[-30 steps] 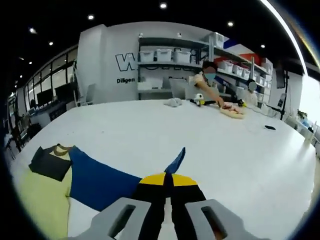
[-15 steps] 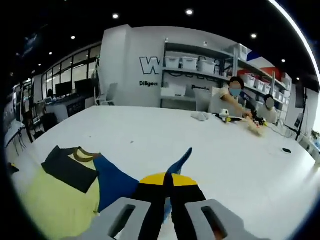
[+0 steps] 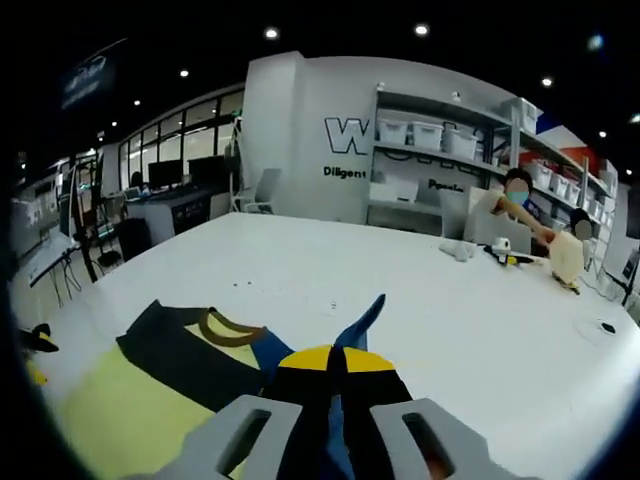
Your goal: Fold the garment on the visible template until the final outline fits inside the template.
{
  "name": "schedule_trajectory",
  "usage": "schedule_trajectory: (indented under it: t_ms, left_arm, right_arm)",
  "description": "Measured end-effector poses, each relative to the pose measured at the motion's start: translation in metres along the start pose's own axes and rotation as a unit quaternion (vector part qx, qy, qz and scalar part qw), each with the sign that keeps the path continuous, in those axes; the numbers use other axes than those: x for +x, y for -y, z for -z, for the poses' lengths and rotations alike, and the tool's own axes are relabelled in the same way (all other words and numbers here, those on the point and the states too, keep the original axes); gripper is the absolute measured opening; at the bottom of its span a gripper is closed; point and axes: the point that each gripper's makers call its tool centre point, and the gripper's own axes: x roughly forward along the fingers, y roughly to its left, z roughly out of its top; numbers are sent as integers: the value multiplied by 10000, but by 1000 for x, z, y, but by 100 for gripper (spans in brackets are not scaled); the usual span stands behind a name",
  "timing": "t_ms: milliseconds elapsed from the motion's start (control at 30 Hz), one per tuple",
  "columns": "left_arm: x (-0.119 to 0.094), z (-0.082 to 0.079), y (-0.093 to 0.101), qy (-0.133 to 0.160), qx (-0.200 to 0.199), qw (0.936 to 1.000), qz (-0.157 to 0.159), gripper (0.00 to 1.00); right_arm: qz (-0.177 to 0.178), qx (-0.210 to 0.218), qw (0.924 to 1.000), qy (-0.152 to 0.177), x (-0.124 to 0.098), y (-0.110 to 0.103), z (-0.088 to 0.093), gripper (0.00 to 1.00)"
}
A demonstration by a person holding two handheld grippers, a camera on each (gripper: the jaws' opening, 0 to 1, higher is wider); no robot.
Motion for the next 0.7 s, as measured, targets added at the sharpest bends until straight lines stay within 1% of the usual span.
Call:
schedule_trajectory:
  t_ms: [200, 267, 333, 367, 533, 700]
  left_arm:
    - [-1, -1, 0, 28, -10, 10000, 12, 57]
    - [-2, -2, 0, 44, -19, 10000, 4, 57]
    - [-3, -2, -1, 55, -24, 10000, -8, 57]
    - [-3, -3, -2, 59, -30, 10000, -15, 57]
    - [-3, -3, -3, 66, -46, 10000, -30, 57]
    - [-4, -4, -4, 74, -63, 9999, -51, 57]
  right_arm:
    - [-379, -200, 9991, 27, 14, -44, -15, 0]
    - [-487, -269, 9984, 28, 20, -51, -16, 0]
    - [-603, -323, 9976, 44, 23, -67, -21, 0]
    - [-676, -354, 9971, 52, 28, -74, -23, 0]
    - [-982, -546, 9936, 54, 39, -108, -29, 0]
    - [-1220, -623, 9906, 49, 45, -136, -32, 0]
